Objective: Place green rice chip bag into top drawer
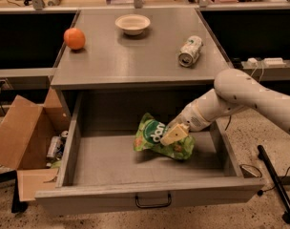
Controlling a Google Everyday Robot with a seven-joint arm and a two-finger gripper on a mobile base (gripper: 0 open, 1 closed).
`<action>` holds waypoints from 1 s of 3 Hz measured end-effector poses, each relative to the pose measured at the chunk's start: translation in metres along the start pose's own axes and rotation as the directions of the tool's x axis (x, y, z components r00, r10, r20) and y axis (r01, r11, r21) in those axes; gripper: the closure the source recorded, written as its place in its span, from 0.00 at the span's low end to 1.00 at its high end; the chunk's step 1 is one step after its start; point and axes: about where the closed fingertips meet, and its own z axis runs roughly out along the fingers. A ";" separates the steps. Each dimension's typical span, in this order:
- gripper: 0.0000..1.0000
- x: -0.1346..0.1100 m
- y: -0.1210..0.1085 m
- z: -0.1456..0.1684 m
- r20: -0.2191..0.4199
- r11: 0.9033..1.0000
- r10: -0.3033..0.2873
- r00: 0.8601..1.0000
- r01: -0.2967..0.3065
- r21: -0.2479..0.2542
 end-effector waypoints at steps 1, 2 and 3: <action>0.00 -0.003 0.000 -0.002 0.010 1.000 -0.011 1.000 0.011 -0.002; 0.00 -0.012 0.013 -0.015 0.039 0.999 -0.050 0.998 0.050 0.005; 0.00 -0.021 0.035 -0.038 0.079 0.994 -0.106 0.991 0.105 0.016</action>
Offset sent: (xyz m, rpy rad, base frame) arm -0.0198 0.0038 0.0556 0.0587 -0.1222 0.0531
